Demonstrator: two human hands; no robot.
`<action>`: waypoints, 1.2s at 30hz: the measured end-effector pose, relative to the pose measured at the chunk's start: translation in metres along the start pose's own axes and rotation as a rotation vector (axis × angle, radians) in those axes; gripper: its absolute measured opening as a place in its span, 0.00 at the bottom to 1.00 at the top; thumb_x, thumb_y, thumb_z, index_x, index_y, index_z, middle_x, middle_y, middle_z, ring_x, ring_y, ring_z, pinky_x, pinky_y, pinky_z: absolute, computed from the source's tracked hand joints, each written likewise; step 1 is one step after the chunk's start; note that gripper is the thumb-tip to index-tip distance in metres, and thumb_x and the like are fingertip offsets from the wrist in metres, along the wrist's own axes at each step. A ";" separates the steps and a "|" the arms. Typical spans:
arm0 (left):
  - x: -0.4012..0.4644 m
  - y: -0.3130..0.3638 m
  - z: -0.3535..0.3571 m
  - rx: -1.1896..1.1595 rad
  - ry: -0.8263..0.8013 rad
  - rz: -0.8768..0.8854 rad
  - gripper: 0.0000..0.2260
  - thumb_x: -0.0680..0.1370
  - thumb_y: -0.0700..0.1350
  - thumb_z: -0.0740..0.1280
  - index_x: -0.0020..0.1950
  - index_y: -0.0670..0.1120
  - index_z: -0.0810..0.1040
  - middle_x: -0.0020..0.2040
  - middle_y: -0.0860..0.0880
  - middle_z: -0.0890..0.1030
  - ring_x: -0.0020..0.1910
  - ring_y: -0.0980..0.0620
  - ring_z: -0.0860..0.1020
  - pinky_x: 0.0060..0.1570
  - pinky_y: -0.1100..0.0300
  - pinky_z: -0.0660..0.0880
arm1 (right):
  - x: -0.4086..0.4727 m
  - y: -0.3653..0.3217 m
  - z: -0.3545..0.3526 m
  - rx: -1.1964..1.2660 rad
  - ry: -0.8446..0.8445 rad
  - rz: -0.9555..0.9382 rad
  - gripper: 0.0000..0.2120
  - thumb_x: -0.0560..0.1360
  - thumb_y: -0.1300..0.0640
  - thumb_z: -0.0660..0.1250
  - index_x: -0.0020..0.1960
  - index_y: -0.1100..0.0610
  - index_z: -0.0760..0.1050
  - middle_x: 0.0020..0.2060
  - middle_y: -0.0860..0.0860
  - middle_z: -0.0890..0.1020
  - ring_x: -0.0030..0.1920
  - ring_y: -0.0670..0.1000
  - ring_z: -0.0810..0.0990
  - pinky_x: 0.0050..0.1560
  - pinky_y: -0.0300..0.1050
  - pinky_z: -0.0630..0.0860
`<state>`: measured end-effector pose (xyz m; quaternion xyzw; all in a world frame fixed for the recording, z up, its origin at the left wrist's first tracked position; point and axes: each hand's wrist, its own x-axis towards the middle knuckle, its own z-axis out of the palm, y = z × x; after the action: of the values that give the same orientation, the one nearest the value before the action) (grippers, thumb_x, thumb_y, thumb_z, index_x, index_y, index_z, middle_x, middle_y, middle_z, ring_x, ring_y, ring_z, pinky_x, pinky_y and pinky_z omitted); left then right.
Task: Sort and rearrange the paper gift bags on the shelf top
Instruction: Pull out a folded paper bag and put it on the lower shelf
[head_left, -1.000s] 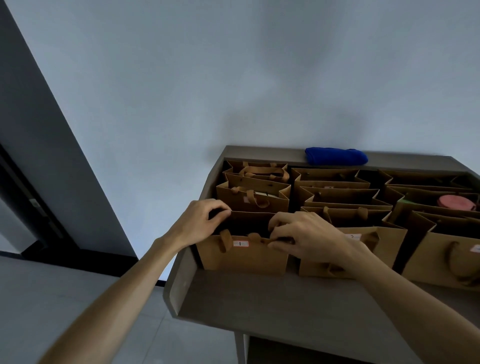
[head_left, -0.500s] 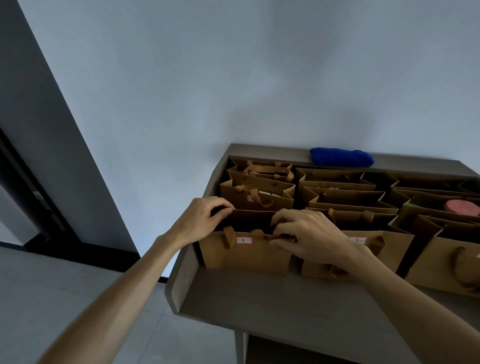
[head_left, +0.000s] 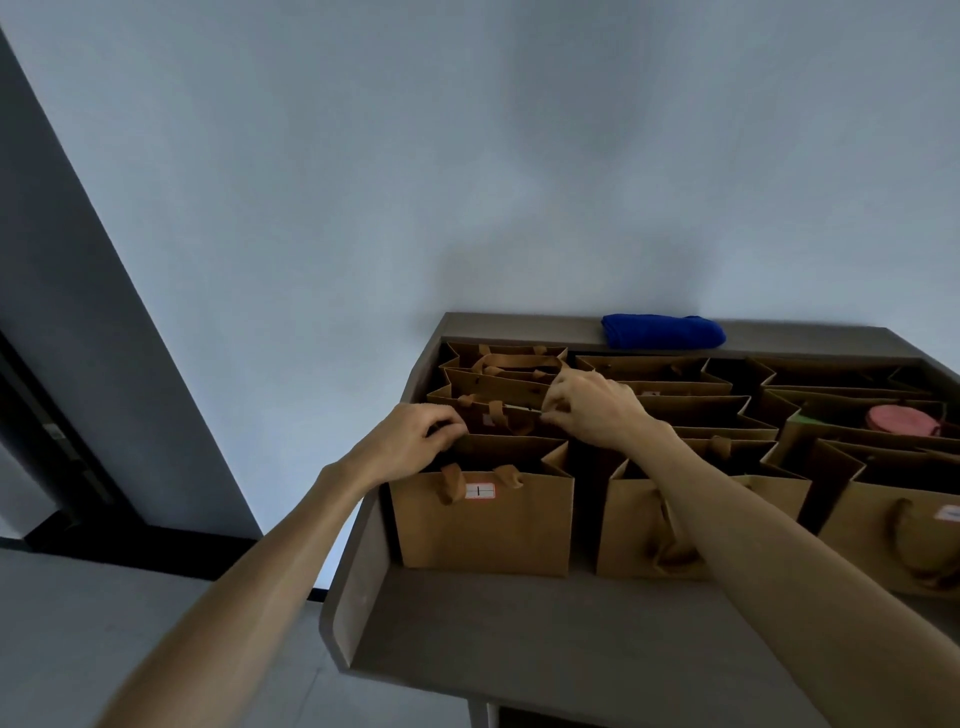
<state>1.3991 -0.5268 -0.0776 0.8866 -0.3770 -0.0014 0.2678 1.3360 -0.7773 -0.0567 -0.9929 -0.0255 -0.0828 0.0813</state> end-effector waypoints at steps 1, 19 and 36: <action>-0.001 0.001 0.000 -0.005 -0.004 0.014 0.09 0.82 0.48 0.62 0.57 0.50 0.80 0.49 0.57 0.79 0.49 0.58 0.78 0.43 0.74 0.71 | 0.001 0.001 0.000 -0.002 -0.006 -0.004 0.08 0.78 0.49 0.67 0.54 0.50 0.80 0.61 0.50 0.75 0.57 0.50 0.76 0.51 0.47 0.76; 0.009 -0.011 0.011 0.091 0.132 -0.012 0.11 0.82 0.44 0.62 0.61 0.47 0.80 0.57 0.50 0.81 0.49 0.58 0.77 0.47 0.71 0.73 | -0.031 -0.010 -0.001 -0.019 -0.131 -0.236 0.11 0.78 0.56 0.67 0.59 0.52 0.79 0.64 0.48 0.74 0.63 0.49 0.73 0.59 0.43 0.75; 0.020 -0.016 0.014 0.018 0.147 -0.031 0.11 0.82 0.43 0.62 0.62 0.49 0.78 0.60 0.50 0.80 0.50 0.61 0.76 0.44 0.76 0.69 | 0.002 0.005 0.002 0.062 -0.230 -0.025 0.11 0.73 0.45 0.72 0.53 0.47 0.77 0.75 0.52 0.59 0.74 0.59 0.56 0.69 0.58 0.65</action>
<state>1.4211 -0.5383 -0.0933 0.8923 -0.3429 0.0628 0.2867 1.3391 -0.7815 -0.0590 -0.9925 -0.0495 0.0317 0.1077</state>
